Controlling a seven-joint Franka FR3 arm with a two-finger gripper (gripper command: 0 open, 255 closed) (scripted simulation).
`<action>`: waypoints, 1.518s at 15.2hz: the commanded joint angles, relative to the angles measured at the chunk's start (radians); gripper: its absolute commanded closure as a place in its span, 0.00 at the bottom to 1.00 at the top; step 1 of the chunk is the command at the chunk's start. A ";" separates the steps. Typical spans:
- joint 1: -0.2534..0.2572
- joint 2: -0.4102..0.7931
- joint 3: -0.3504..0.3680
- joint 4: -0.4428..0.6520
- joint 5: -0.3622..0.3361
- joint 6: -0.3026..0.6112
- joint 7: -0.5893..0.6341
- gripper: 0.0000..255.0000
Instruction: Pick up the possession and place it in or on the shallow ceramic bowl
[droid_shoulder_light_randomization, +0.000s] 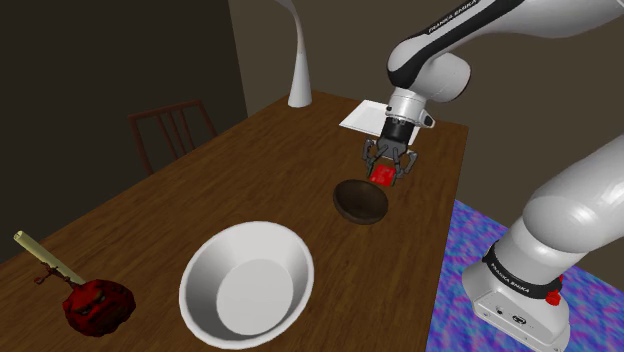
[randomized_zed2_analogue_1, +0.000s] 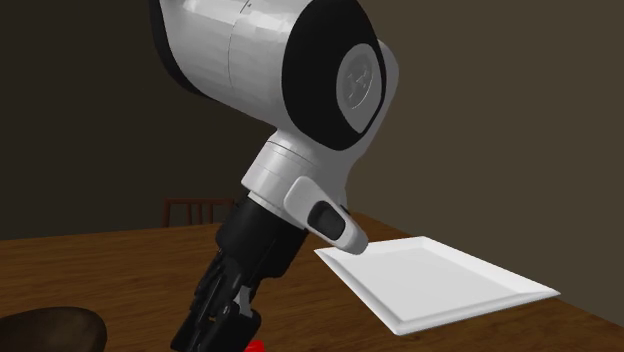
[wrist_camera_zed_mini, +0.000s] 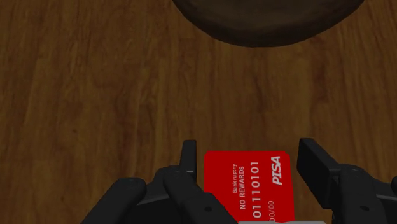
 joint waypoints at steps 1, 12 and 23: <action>0.000 -0.012 0.001 0.005 -0.006 -0.016 0.011 1.00; -0.011 -0.115 -0.008 0.069 -0.046 -0.166 0.091 1.00; -0.004 -0.196 -0.001 0.135 -0.053 -0.288 0.174 1.00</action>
